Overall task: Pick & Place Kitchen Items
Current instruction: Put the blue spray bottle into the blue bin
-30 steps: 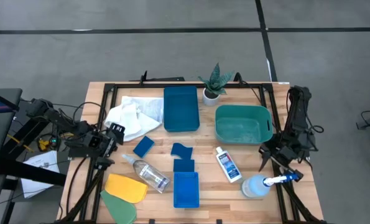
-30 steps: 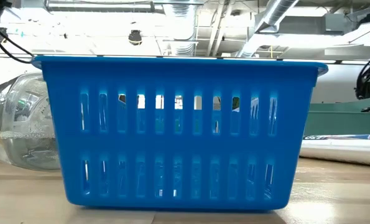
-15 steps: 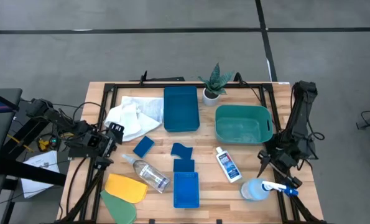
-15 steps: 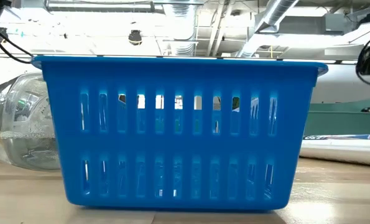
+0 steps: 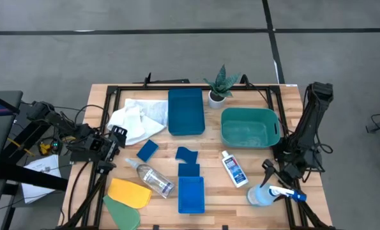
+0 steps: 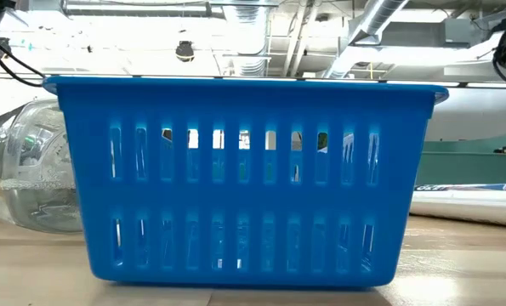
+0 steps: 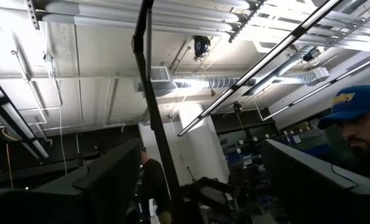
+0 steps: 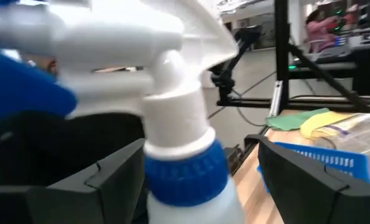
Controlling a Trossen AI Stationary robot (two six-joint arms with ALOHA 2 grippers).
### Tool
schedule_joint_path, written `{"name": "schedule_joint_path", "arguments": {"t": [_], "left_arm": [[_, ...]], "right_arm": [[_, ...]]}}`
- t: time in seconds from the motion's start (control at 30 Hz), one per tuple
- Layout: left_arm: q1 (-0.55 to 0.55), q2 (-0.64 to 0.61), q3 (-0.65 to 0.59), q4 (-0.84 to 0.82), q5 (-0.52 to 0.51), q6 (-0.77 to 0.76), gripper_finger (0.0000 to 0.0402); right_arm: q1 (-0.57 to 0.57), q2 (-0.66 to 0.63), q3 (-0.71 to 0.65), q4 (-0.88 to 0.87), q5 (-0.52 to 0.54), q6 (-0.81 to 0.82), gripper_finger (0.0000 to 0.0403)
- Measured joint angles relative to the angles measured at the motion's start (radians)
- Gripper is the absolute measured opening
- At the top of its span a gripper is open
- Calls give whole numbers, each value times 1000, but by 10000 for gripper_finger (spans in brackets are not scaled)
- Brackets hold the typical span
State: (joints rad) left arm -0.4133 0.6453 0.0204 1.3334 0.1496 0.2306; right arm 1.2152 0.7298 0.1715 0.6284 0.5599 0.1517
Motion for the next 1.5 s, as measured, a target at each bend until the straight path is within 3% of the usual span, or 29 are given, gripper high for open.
{"name": "schedule_joint_path", "arguments": {"t": [0.4,0.53,0.73,1.13,1.33,1.5], "left_arm": [[0,0,0,2,0,1,328],[0,0,0,11,0,2,328],[0,0,0,11,1,2,328],[0,0,0,11,1,2,328],[0,0,0,14,1,2,328],[0,0,0,19,1,2,328]], "right_arm": [[0,9,0,24,18,39,285],[0,9,1,24,17,30,246],[-1,9,2,28,19,4,151],[0,11,1,77,65,-66,151],[-17,10,66,91,153,-177,136],[-85,11,130,89,149,-208,129]]}}
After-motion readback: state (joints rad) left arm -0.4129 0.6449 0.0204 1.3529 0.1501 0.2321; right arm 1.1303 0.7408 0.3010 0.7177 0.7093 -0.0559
